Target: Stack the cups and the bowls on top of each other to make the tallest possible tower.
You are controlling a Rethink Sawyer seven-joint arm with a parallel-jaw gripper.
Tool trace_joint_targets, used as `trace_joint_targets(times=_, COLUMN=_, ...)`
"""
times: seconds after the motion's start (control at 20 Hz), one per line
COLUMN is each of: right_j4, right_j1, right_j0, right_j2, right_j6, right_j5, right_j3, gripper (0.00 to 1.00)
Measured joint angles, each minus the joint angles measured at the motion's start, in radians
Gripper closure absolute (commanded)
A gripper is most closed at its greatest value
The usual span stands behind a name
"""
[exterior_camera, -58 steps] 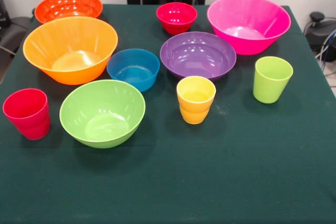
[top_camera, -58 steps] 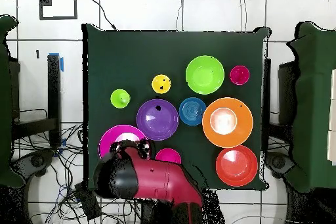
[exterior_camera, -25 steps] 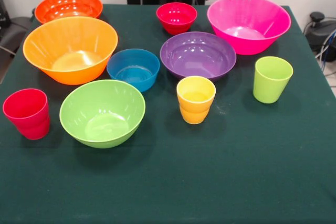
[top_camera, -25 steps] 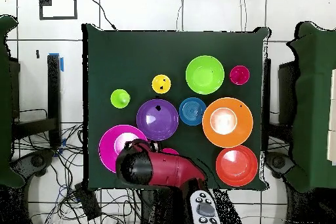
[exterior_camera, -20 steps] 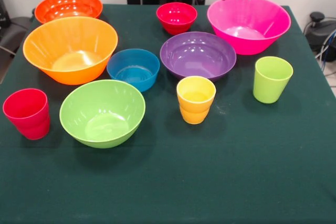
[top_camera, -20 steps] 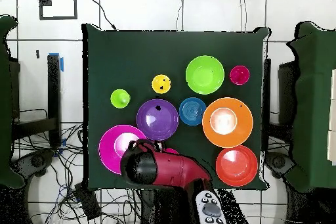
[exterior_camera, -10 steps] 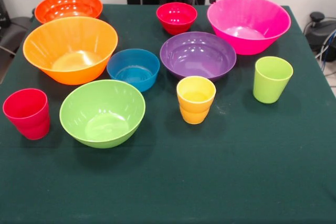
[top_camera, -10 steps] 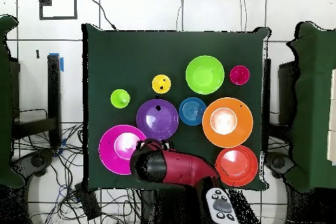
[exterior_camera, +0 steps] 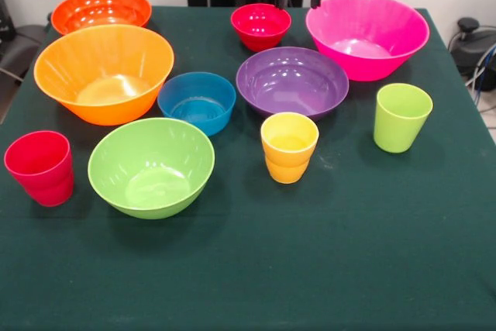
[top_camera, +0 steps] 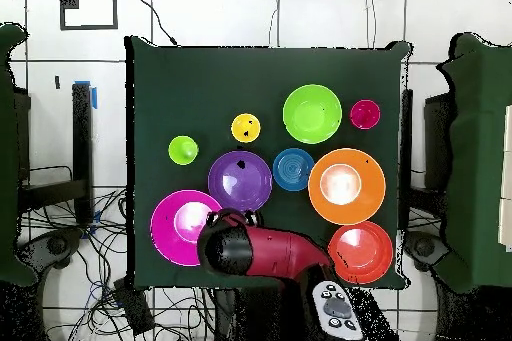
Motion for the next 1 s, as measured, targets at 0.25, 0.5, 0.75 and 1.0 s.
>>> trace_joint_targets(times=0.25, right_j4=0.0, right_j1=0.0, right_j0=0.001, right_j2=0.003, right_j6=0.0, right_j5=0.0, right_j3=-0.009, gripper=0.0)
trace_joint_targets(times=0.5, right_j4=0.0, right_j1=0.002, right_j0=0.004, right_j2=0.005, right_j6=0.0, right_j5=0.0, right_j3=-0.014, gripper=0.0)
trace_joint_targets(times=0.75, right_j4=-0.008, right_j1=0.023, right_j0=0.003, right_j2=0.006, right_j6=0.0, right_j5=0.0, right_j3=-0.019, gripper=0.0)
trace_joint_targets(times=1.0, right_j4=-0.021, right_j1=0.048, right_j0=-0.006, right_j2=0.008, right_j6=0.0, right_j5=0.0, right_j3=-0.032, gripper=0.0)
